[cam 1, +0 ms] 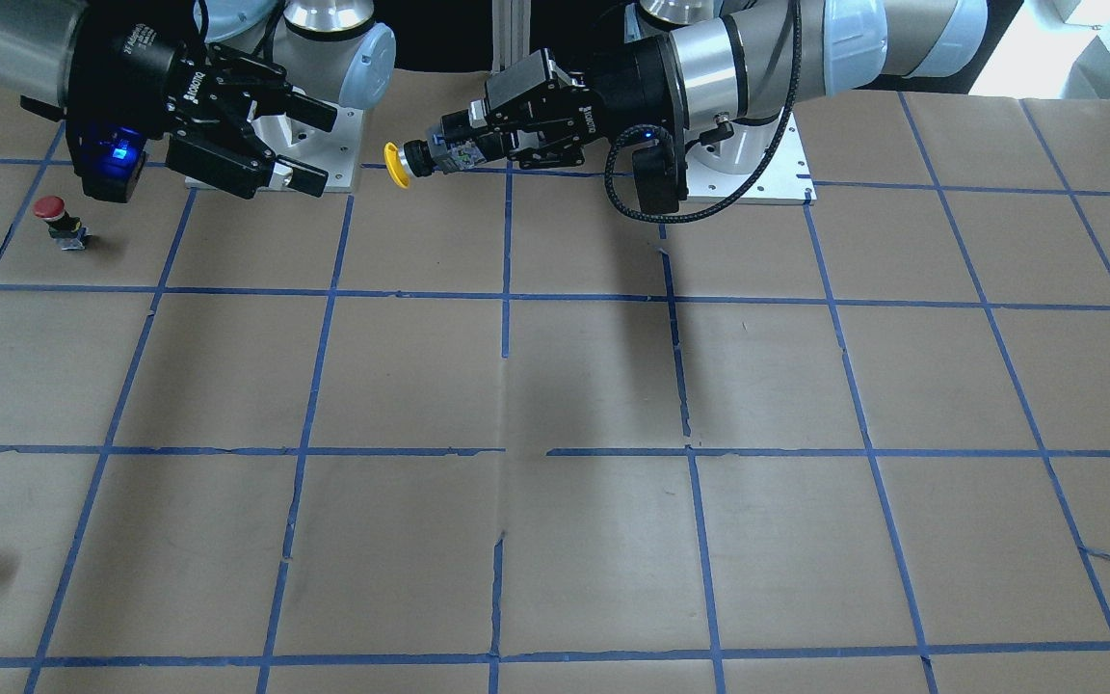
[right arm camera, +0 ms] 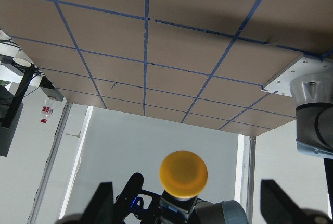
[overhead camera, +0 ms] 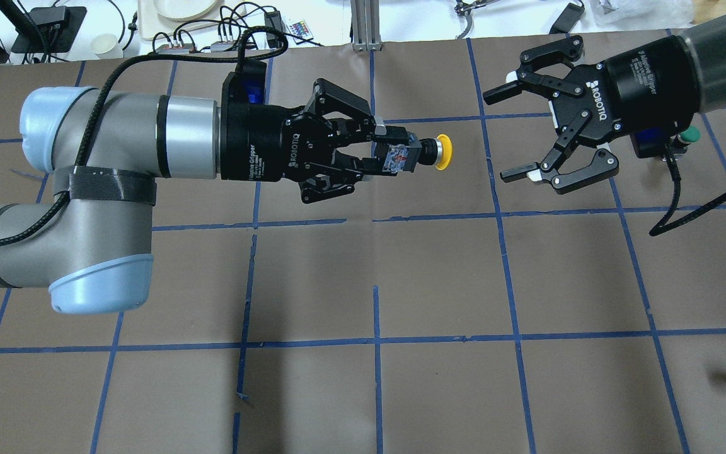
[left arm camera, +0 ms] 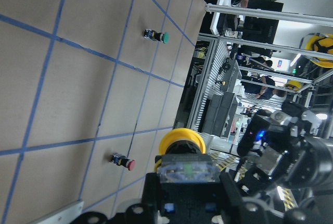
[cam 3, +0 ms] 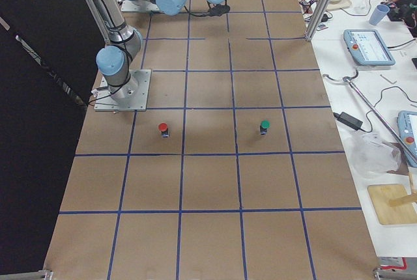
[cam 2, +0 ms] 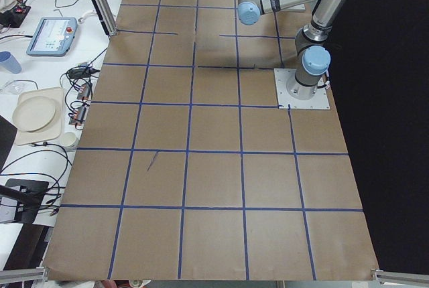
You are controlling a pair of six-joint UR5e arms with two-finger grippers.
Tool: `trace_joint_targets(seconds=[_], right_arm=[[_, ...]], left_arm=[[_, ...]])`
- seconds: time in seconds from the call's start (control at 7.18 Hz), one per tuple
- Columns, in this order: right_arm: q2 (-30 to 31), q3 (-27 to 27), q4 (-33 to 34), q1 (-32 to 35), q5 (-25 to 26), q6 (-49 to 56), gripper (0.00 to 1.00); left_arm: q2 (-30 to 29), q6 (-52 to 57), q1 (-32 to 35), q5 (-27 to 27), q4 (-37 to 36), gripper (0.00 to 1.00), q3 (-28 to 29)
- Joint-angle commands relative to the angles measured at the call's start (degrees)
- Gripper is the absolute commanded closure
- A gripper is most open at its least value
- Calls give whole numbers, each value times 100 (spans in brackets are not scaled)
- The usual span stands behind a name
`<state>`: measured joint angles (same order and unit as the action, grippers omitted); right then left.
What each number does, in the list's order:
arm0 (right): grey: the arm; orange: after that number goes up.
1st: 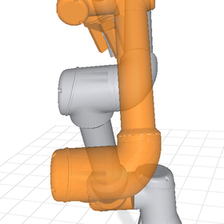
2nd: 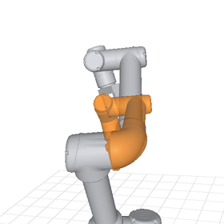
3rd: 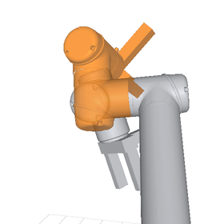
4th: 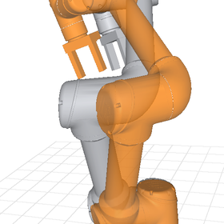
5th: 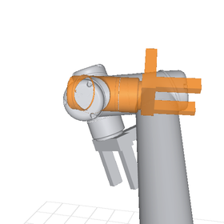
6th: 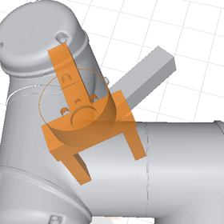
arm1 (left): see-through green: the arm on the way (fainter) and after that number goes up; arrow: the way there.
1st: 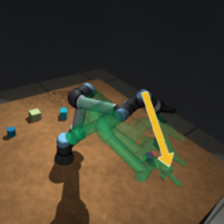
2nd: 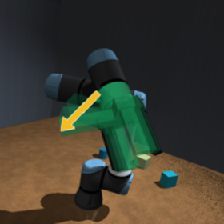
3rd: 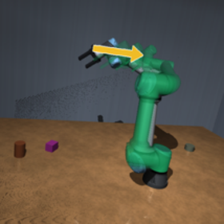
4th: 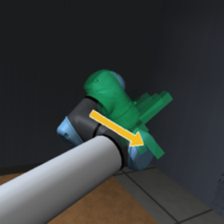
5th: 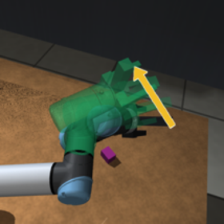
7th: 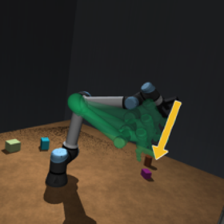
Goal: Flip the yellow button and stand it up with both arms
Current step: 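Close the right gripper on the yellow cap held out by the left gripper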
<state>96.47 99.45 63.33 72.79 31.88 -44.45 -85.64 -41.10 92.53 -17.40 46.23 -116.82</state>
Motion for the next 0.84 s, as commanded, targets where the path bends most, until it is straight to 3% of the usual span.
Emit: trace_joint_targets(seconds=[0.0, 0.7], right_arm=[[-58, 58, 422, 7, -51, -725, 1], [38, 75, 426, 420, -112, -1496, 1]], left_arm=[[-14, -188, 11, 585, -331, 100, -42], [-31, -188, 11, 710, -685, 100, -60]])
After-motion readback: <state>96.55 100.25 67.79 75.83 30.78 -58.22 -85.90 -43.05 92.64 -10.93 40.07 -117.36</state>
